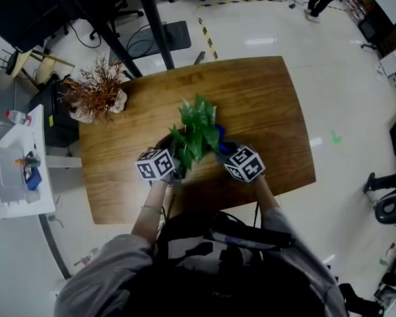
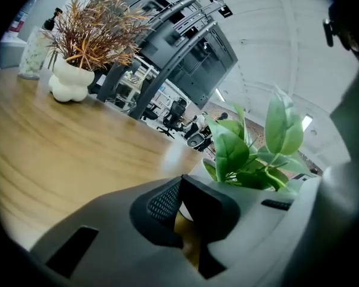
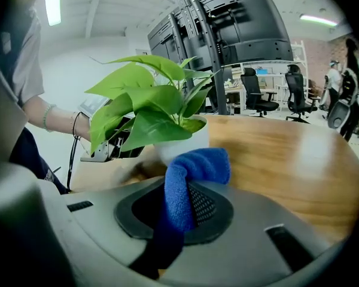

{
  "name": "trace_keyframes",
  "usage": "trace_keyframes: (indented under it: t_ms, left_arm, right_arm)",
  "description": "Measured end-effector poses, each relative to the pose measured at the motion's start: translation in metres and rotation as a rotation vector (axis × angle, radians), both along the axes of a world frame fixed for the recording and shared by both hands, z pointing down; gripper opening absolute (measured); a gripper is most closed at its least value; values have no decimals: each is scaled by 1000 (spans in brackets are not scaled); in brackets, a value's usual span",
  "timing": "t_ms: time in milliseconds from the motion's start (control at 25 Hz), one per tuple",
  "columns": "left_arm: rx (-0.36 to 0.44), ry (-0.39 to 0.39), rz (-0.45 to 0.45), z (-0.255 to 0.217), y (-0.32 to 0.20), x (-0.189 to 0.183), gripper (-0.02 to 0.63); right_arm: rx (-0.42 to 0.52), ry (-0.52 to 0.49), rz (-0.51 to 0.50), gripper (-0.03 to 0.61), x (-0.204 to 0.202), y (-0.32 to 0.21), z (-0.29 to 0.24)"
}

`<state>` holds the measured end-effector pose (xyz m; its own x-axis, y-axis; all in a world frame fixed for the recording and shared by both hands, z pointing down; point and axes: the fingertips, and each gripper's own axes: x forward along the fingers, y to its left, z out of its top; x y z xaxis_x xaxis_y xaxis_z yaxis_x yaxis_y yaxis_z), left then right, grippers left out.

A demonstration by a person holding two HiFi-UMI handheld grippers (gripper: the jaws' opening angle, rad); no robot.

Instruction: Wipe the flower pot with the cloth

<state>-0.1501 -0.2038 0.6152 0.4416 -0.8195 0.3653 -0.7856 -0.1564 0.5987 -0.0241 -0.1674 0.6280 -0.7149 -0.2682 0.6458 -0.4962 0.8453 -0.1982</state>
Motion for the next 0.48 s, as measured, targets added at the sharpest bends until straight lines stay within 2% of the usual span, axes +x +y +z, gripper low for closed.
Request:
trace_keyframes:
  t_ms: [120, 280, 480]
  left_arm:
    - [9, -8, -17, -3, 3, -5, 6]
    - [9, -10, -37, -5, 14, -10, 6]
    - [-3, -12, -39, -3, 35, -7, 6]
  right_arm:
    - [-1, -11, 83, 57, 6, -4, -5]
    - [-21, -92, 236, 57, 17, -1, -23]
    - [-5, -161, 335, 57, 29, 19, -42]
